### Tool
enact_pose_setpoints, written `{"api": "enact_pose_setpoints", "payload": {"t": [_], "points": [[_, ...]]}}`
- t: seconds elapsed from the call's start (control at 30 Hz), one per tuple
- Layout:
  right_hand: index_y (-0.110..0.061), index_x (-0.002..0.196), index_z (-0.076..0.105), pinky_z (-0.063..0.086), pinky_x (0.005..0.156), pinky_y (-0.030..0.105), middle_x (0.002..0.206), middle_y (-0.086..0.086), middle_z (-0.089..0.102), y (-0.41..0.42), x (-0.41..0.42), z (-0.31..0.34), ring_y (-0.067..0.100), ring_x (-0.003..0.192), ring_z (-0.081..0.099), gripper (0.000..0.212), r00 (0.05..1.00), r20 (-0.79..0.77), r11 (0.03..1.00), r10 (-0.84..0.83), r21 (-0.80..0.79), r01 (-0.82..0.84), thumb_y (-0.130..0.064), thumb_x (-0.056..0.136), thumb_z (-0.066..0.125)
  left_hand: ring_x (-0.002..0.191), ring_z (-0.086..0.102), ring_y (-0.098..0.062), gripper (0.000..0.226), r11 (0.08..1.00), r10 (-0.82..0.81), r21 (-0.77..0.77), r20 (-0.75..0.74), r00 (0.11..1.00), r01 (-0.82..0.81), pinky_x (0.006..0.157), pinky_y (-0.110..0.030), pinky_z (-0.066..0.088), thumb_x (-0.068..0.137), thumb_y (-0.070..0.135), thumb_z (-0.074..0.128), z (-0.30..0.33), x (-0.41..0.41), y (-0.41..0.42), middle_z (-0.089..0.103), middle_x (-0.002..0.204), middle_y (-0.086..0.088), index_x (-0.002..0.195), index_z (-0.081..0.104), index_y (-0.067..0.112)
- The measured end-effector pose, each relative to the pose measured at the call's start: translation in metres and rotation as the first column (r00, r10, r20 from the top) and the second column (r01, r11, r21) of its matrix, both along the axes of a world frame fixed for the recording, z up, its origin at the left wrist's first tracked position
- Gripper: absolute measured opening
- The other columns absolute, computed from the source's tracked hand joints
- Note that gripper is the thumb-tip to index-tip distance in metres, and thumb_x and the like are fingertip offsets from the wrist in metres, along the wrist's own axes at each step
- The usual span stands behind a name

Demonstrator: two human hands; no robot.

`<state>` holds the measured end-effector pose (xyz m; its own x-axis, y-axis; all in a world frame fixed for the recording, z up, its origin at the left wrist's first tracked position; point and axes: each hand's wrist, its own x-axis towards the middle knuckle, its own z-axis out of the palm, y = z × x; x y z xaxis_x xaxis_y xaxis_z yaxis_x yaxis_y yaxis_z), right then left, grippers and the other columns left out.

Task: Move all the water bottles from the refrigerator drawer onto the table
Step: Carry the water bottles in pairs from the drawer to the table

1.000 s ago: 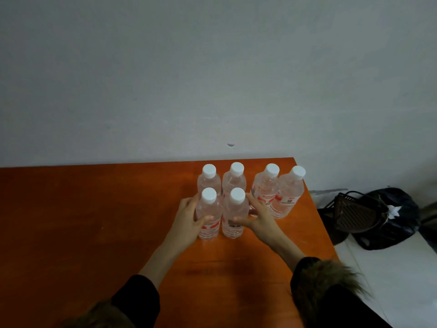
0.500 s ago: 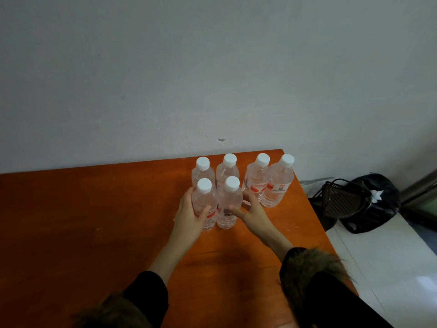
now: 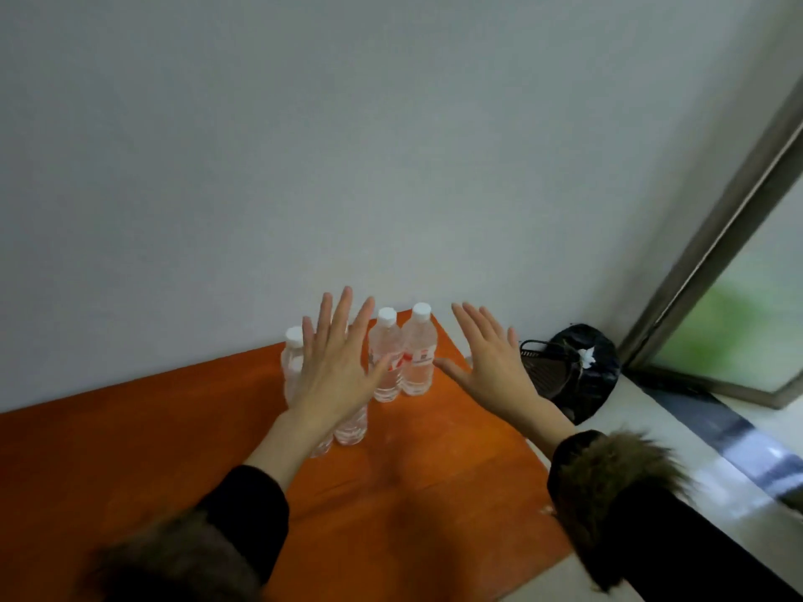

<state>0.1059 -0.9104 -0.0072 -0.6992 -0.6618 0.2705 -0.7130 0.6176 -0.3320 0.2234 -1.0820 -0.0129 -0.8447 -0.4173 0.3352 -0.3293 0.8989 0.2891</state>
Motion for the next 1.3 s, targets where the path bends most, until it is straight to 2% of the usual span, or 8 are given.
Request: {"api": "enact_pose_setpoints", "payload": {"t": [0.17, 0.3, 0.6, 0.67, 0.83, 1.03, 1.23, 1.3], "points": [[-0.034, 0.149, 0.002, -0.007, 0.111, 0.057, 0.159, 0.001, 0.001, 0.110, 0.005, 0.054, 0.025, 0.146, -0.004, 0.080, 0.920, -0.362, 0.965, -0.152, 0.146, 0.217, -0.070, 0.083, 0.030, 0.140, -0.027, -0.022, 0.071, 0.962, -0.200, -0.186, 0.029, 0.979, 0.201, 0.112, -0.052, -0.015, 0.089, 0.062, 0.028, 0.050, -0.038, 0.076, -0.023, 0.155, 0.005, 0.145, -0.010, 0.039], [-0.032, 0.146, 0.008, 0.007, 0.108, 0.064, 0.157, 0.006, 0.016, 0.224, 0.033, 0.086, 0.031, 0.144, 0.013, 0.082, 0.830, -0.480, 0.908, -0.284, 0.144, 0.394, -0.075, 0.077, 0.020, 0.141, -0.023, -0.025, 0.074, 0.882, -0.399, -0.290, -0.039, 0.916, 0.372, 0.110, -0.054, -0.014, 0.079, 0.069, 0.010, 0.080, -0.042, 0.171, -0.024, 0.151, 0.007, 0.145, -0.009, 0.040], [-0.032, 0.147, 0.004, -0.005, 0.106, 0.060, 0.157, 0.004, 0.004, 0.483, 0.149, 0.095, 0.030, 0.145, 0.004, 0.090, 0.634, -0.479, 0.661, -0.607, 0.139, 0.738, -0.082, 0.072, 0.008, 0.145, -0.007, -0.030, 0.074, 0.654, -0.738, -0.282, -0.038, 0.673, 0.701, 0.111, -0.058, -0.005, 0.079, 0.066, 0.017, 0.087, -0.011, 0.416, 0.001, 0.158, -0.001, 0.146, 0.007, 0.037], [-0.035, 0.144, -0.007, -0.009, 0.106, 0.060, 0.154, 0.000, -0.010, 0.532, 0.172, 0.093, 0.027, 0.143, -0.007, 0.088, 0.592, -0.462, 0.599, -0.660, 0.152, 0.786, -0.081, 0.070, 0.008, 0.145, -0.002, -0.031, 0.073, 0.597, -0.786, -0.284, -0.020, 0.618, 0.750, 0.111, -0.060, -0.001, 0.080, 0.065, 0.019, 0.084, -0.011, 0.463, 0.004, 0.158, -0.003, 0.146, 0.006, 0.036], [-0.033, 0.147, 0.005, -0.002, 0.105, 0.063, 0.157, 0.006, 0.012, 0.638, 0.213, 0.085, 0.028, 0.142, 0.002, 0.084, 0.425, -0.458, 0.412, -0.781, 0.134, 0.901, -0.076, 0.076, 0.019, 0.144, -0.011, -0.027, 0.075, 0.460, -0.884, -0.250, -0.031, 0.467, 0.852, 0.112, -0.056, -0.006, 0.077, 0.068, 0.014, 0.081, -0.016, 0.575, -0.006, 0.157, 0.002, 0.142, -0.004, 0.037], [-0.036, 0.144, -0.010, -0.012, 0.107, 0.057, 0.159, 0.000, -0.004, 0.746, 0.229, 0.074, 0.022, 0.143, -0.012, 0.085, 0.268, -0.422, 0.235, -0.866, 0.130, 0.963, -0.078, 0.072, 0.008, 0.144, -0.012, -0.027, 0.077, 0.317, -0.945, -0.269, -0.002, 0.328, 0.910, 0.112, -0.058, 0.000, 0.077, 0.068, 0.011, 0.074, -0.040, 0.706, -0.004, 0.158, -0.001, 0.146, 0.002, 0.036], [-0.037, 0.144, -0.013, -0.008, 0.111, 0.059, 0.158, -0.003, -0.010, 0.835, 0.234, 0.063, 0.020, 0.145, -0.013, 0.082, 0.109, -0.346, 0.064, -0.932, 0.139, 0.988, -0.078, 0.080, 0.020, 0.142, -0.022, -0.025, 0.069, 0.217, -0.974, -0.235, 0.016, 0.227, 0.947, 0.113, -0.051, -0.013, 0.090, 0.061, 0.027, 0.067, -0.056, 0.826, -0.017, 0.156, 0.001, 0.145, -0.009, 0.039], [-0.037, 0.144, -0.012, -0.007, 0.111, 0.059, 0.159, -0.002, -0.008, 0.860, 0.239, 0.056, 0.020, 0.145, -0.010, 0.085, 0.077, -0.333, 0.034, -0.940, 0.133, 0.990, -0.079, 0.074, 0.010, 0.141, -0.024, -0.024, 0.070, 0.178, -0.981, -0.206, 0.033, 0.189, 0.962, 0.111, -0.049, -0.016, 0.090, 0.060, 0.029, 0.058, -0.060, 0.863, -0.019, 0.156, 0.001, 0.145, -0.011, 0.040]]}}
